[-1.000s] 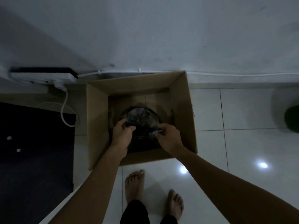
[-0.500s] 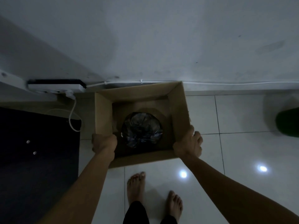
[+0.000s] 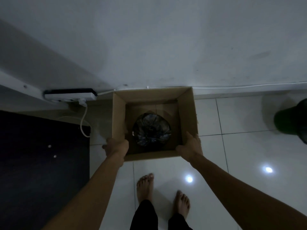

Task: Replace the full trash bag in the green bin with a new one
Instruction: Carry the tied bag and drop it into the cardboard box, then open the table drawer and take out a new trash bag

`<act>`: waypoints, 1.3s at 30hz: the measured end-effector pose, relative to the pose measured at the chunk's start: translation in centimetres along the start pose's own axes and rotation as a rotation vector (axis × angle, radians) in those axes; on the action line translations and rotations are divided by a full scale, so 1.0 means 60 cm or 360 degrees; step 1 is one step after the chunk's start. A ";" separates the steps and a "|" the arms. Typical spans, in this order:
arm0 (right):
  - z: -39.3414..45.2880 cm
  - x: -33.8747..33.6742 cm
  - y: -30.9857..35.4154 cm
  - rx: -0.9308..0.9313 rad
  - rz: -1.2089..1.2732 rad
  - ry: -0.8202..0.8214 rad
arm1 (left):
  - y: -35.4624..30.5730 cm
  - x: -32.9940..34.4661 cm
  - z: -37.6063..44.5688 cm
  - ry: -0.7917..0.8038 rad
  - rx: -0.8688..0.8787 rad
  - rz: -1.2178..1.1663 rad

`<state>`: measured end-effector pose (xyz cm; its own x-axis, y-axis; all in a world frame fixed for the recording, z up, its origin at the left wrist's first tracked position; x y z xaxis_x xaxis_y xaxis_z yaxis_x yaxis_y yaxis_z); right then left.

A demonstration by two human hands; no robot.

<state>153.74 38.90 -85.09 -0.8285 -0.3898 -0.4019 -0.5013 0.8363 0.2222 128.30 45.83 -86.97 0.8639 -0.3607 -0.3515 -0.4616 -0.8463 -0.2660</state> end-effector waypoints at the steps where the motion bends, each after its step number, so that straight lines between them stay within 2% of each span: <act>1: -0.016 -0.002 0.006 -0.0026 0.0010 0.0026 | 0.004 -0.004 -0.023 0.0043 0.0018 -0.0008; 5: -0.148 -0.031 0.053 -0.0175 0.0069 0.0043 | -0.001 -0.035 -0.140 0.0211 0.0151 0.0015; 13: -0.444 -0.043 0.088 -0.0387 0.0259 0.0069 | -0.019 -0.107 -0.443 0.0369 0.0647 0.0149; 21: -0.730 0.033 0.058 -0.0759 0.0339 -0.0055 | 0.147 -0.175 -0.702 0.0379 0.0914 -0.0080; 27: -0.898 0.165 0.044 -0.0886 0.0136 0.0099 | 0.307 -0.273 -0.820 0.0294 0.0926 -0.0237; 31: -0.981 0.275 0.063 -0.0973 0.0038 0.0239 | 0.416 -0.363 -0.854 0.0210 0.0899 -0.0371; 39: -1.114 0.539 0.135 -0.1066 -0.0070 0.0293 | 0.658 -0.583 -0.890 -0.0014 0.0908 -0.0550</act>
<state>106.18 7.30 -36.90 -0.8030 -0.5267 -0.2790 -0.5323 0.4232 0.7332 90.63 4.09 -37.27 0.9808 -0.1004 -0.1673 -0.1946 -0.5714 -0.7973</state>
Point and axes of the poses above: each hand's wrist, its own z-axis towards the middle knuckle, its own x-axis out of the palm, y = z × x, the point moved 4 cm from there along z, towards the middle knuckle, and after that the axes turned 14 degrees about y, right-handed, at the moved point
